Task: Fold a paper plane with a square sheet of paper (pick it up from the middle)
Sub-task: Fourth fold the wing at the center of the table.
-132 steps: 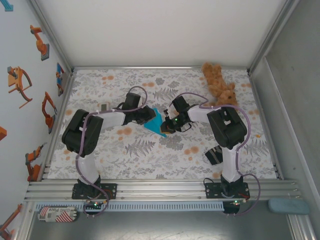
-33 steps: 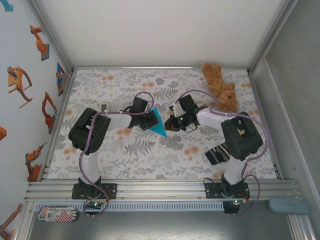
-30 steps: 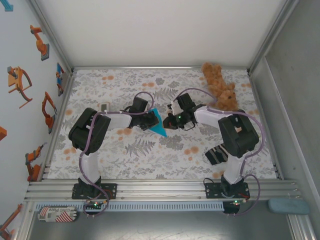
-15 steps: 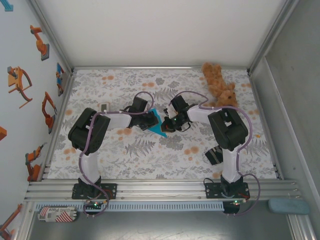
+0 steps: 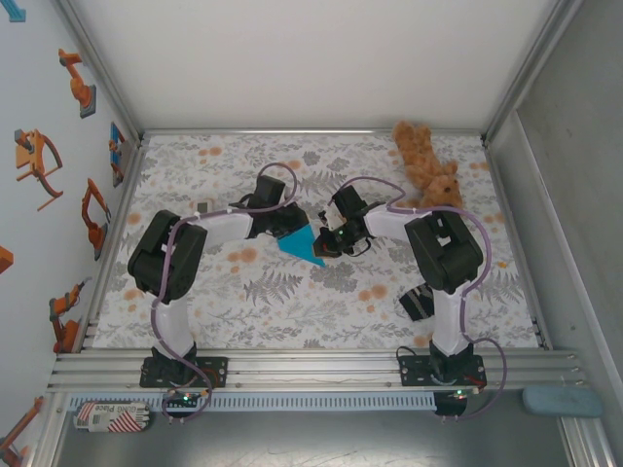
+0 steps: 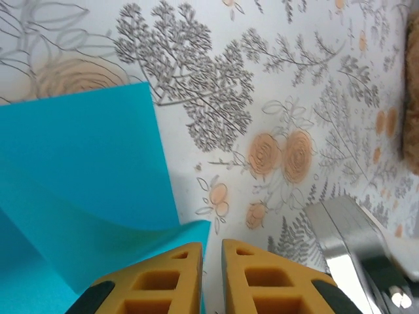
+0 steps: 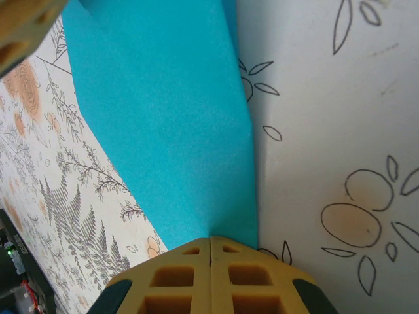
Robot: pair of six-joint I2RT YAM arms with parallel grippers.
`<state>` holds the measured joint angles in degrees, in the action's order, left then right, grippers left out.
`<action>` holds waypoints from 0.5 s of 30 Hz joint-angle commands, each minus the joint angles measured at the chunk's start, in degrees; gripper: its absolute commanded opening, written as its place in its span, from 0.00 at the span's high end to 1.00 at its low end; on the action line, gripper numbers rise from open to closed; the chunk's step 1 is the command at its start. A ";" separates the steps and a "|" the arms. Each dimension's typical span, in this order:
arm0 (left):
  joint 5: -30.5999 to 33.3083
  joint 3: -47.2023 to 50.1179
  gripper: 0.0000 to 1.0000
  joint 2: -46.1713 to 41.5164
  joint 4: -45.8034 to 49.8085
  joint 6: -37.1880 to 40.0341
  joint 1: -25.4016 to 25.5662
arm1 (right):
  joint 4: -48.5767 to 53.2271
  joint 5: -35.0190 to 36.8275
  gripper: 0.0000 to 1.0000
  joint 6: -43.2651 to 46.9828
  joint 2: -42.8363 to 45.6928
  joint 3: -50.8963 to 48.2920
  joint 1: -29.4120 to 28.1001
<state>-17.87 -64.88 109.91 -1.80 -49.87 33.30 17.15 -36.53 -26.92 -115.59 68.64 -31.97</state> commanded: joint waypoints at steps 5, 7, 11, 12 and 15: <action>3.38 -0.16 0.85 1.55 2.66 -0.21 -1.69 | 5.00 7.05 1.00 0.78 -4.03 -1.73 -0.38; 3.45 0.34 0.86 1.88 2.68 -0.23 -2.10 | 5.08 7.18 1.00 0.50 -4.25 -1.88 -0.38; 4.02 1.29 0.86 2.24 2.68 -0.29 -3.06 | 5.09 7.44 1.00 -0.58 -4.72 -2.20 -0.33; 4.16 1.61 0.86 2.35 2.52 -0.32 -3.28 | 5.26 7.57 1.00 -0.76 -4.78 -2.20 -0.33; 4.33 2.16 0.87 2.67 2.46 -0.32 -3.78 | 5.72 8.07 1.00 -1.29 -5.09 -2.34 -0.38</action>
<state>-14.50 -63.77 111.24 -0.45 -49.95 30.06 17.15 -36.53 -27.40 -115.77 68.64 -31.97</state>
